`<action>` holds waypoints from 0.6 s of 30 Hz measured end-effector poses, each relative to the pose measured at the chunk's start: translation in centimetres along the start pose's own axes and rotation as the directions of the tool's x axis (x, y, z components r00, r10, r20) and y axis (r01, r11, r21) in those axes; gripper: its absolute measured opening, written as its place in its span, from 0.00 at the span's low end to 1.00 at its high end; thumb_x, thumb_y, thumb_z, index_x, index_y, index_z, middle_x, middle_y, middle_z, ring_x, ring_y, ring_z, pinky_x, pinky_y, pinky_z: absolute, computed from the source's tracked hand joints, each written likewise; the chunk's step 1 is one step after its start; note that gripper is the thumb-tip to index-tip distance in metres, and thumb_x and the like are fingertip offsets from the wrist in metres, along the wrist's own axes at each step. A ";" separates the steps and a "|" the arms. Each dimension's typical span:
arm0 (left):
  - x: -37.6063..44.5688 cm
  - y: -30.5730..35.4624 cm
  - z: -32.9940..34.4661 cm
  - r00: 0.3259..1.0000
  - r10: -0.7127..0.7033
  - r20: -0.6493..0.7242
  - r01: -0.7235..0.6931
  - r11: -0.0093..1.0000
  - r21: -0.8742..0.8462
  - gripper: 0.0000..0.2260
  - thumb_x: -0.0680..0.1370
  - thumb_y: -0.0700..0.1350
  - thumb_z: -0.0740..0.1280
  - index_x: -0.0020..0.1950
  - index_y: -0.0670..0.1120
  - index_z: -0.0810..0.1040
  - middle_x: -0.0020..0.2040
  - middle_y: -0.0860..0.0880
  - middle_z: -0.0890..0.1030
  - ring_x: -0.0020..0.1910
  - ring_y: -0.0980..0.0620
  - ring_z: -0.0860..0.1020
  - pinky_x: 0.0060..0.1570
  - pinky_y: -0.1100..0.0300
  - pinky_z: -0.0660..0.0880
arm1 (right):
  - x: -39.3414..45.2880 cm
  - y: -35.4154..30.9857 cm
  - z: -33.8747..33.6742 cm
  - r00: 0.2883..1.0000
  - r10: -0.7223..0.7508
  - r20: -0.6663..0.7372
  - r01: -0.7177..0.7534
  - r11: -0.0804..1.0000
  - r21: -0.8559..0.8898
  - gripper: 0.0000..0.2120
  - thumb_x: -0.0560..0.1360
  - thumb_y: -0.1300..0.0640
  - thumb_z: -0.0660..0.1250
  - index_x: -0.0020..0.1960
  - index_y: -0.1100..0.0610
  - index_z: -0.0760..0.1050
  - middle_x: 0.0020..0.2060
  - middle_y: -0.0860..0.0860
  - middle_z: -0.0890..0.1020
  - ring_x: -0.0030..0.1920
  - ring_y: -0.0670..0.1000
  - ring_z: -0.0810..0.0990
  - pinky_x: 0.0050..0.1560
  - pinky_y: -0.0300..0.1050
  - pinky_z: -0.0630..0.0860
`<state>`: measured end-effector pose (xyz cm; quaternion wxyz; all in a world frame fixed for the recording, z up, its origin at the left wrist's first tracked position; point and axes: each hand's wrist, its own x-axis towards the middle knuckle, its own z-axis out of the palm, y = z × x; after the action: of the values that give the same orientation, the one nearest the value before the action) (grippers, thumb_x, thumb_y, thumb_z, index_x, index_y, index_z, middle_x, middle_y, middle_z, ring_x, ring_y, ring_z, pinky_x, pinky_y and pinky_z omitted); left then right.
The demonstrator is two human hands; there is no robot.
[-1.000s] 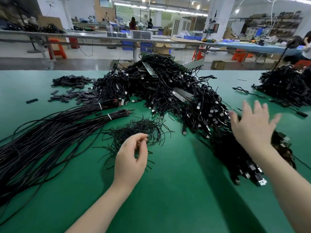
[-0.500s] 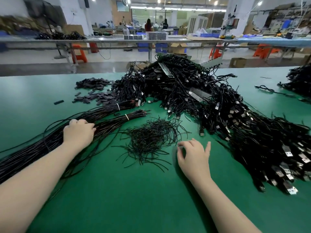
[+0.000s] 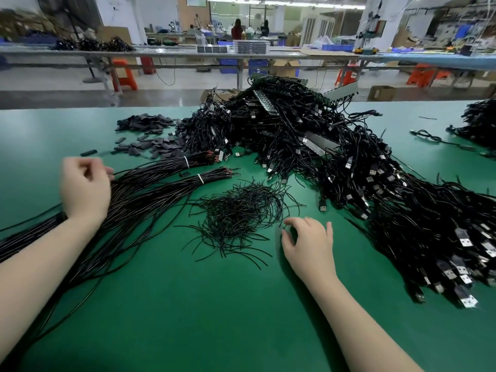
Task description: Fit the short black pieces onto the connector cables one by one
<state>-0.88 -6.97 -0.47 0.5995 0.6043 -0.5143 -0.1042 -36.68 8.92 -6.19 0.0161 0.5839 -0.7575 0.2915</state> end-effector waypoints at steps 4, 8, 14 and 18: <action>-0.6 1.9 -2.1 0.982 0.106 -0.158 -0.106 0.994 0.009 0.04 0.78 0.59 0.57 0.45 0.62 0.65 0.39 0.61 0.71 0.37 0.61 0.73 0.46 0.52 0.74 | -0.4 -0.7 -0.9 0.994 -0.035 -0.108 0.049 0.990 0.129 0.11 0.76 0.60 0.67 0.58 0.56 0.79 0.50 0.51 0.81 0.56 0.54 0.78 0.70 0.58 0.63; -4.6 3.6 -4.0 0.919 0.362 0.156 -0.375 0.925 0.063 0.02 0.80 0.58 0.59 0.48 0.66 0.67 0.36 0.56 0.74 0.33 0.62 0.73 0.29 0.62 0.68 | -1.8 -4.6 -2.7 0.900 -0.359 -0.248 0.414 0.882 0.225 0.24 0.74 0.67 0.70 0.68 0.61 0.72 0.66 0.57 0.74 0.43 0.54 0.82 0.44 0.53 0.81; -9.0 5.7 -5.6 0.823 0.469 0.321 -0.501 0.865 0.020 0.06 0.77 0.59 0.59 0.48 0.58 0.71 0.44 0.72 0.76 0.37 0.67 0.75 0.35 0.70 0.67 | -1.2 -17.2 -3.4 0.781 -0.612 0.126 0.567 0.778 0.270 0.32 0.80 0.52 0.62 0.78 0.50 0.50 0.76 0.52 0.59 0.41 0.62 0.81 0.36 0.49 0.74; -8.3 5.5 -7.7 0.784 0.452 0.425 -0.505 0.863 0.012 0.05 0.77 0.61 0.57 0.49 0.62 0.69 0.40 0.61 0.79 0.35 0.60 0.76 0.36 0.62 0.71 | 2.2 -20.5 -7.8 0.742 -0.668 0.052 0.666 0.744 0.057 0.13 0.81 0.50 0.60 0.63 0.50 0.77 0.53 0.51 0.77 0.49 0.52 0.79 0.48 0.49 0.80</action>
<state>-1.58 5.35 2.05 0.4463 0.4546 -0.7698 -0.0401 -21.56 7.52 9.74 0.0832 0.8259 -0.4938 0.2592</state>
